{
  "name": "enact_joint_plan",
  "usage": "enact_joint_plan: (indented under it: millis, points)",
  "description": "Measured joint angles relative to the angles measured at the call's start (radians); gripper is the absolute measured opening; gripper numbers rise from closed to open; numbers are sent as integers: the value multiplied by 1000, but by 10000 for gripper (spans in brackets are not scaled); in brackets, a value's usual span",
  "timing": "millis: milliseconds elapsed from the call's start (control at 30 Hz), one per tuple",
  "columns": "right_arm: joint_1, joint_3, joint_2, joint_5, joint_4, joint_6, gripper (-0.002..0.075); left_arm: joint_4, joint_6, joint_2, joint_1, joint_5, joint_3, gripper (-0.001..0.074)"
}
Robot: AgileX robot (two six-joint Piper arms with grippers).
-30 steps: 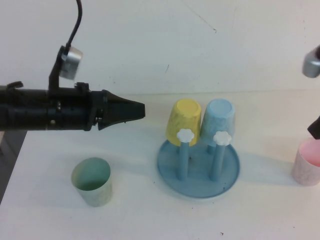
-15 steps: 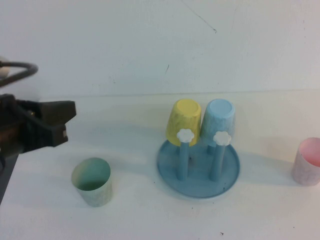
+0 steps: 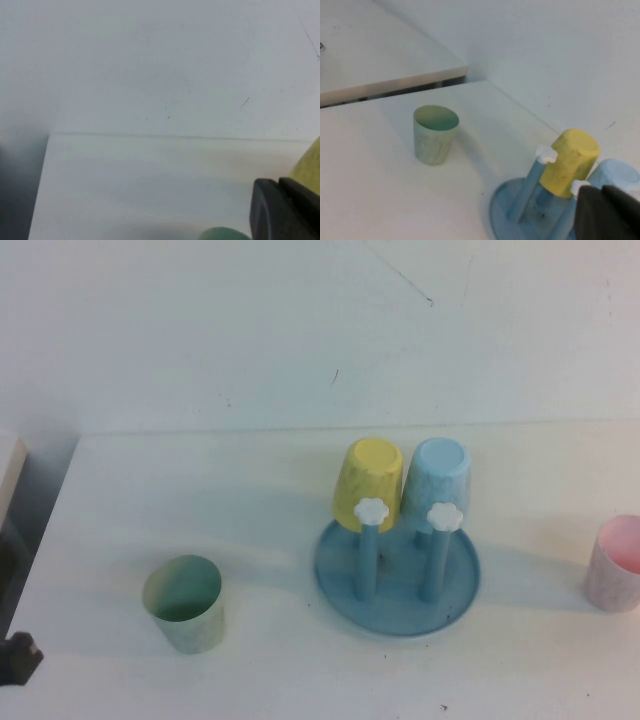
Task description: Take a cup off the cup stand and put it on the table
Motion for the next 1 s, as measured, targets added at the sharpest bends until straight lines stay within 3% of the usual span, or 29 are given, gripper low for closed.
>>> enact_joint_plan:
  millis: [267, 800, 1000]
  points:
    - [0, 6, 0, -28, 52, -49, -1, -18, 0, -47, 0, 68, 118, -2]
    - [0, 9, 0, -58, 73, -44, -1, -5, -12, -47, 0, 530, 218, -2]
    - [0, 46, 0, -236, 49, -71, -1, -2, -14, -47, 0, 644, 218, -2]
